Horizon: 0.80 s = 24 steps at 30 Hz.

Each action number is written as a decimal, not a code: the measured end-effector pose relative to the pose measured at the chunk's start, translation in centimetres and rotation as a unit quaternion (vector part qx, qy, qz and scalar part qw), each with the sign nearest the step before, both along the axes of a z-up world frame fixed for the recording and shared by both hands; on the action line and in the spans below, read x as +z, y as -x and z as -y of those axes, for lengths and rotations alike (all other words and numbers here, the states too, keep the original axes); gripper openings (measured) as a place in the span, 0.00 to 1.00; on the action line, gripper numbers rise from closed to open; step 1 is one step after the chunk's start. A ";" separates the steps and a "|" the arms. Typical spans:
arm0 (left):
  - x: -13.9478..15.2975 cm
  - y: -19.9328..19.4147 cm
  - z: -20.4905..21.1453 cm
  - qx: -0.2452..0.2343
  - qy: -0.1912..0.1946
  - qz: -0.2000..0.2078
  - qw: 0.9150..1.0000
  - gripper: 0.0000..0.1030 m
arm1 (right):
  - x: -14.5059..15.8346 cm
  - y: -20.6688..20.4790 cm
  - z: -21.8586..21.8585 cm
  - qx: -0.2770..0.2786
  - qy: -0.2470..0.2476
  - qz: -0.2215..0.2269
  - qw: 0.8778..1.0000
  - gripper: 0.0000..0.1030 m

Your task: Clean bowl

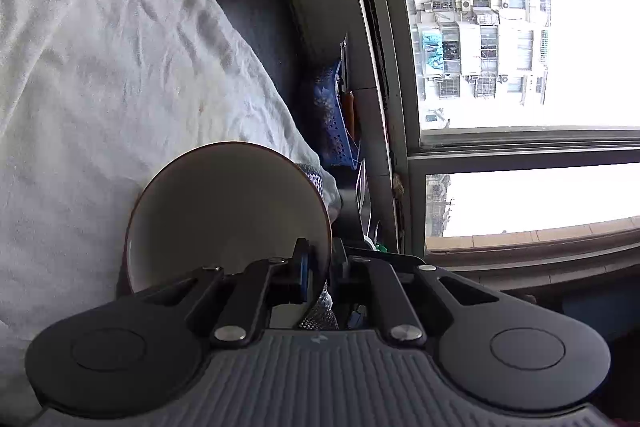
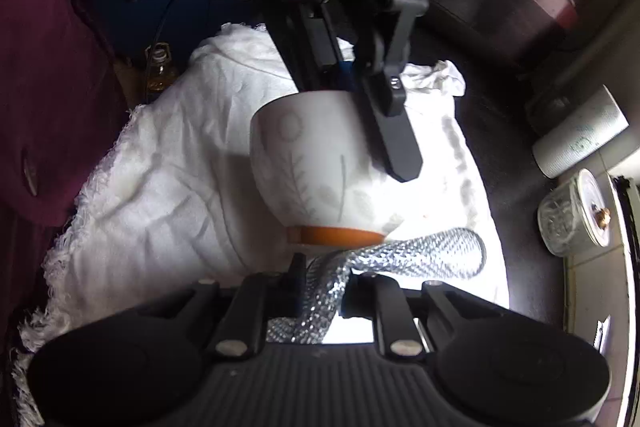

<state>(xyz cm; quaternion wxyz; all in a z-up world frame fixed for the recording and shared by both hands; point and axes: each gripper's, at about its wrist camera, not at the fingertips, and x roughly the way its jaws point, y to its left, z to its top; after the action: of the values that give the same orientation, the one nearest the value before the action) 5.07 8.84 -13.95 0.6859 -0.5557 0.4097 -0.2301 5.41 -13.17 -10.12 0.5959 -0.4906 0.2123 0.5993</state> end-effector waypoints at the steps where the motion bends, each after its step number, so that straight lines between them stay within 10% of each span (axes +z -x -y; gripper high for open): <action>1: 0.0 -0.1 0.0 0.002 0.000 -0.001 1.000 0.09 | -0.2 -0.1 -0.1 0.006 0.002 -0.003 1.000 0.15; 17: 2.0 -0.6 0.5 -0.007 -0.090 0.026 0.996 0.09 | 2.1 1.5 1.9 -0.036 -0.078 -0.074 0.994 0.06; 24: 4.7 -1.5 2.2 -0.052 -0.211 0.083 0.973 0.08 | 4.1 0.1 5.4 -0.173 -0.112 -0.031 0.978 0.06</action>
<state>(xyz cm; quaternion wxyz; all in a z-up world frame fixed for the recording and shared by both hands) 6.56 6.69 -9.24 0.8064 -0.3552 0.4192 -0.2186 5.30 -18.60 -6.05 0.7347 -0.3582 0.2437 0.5220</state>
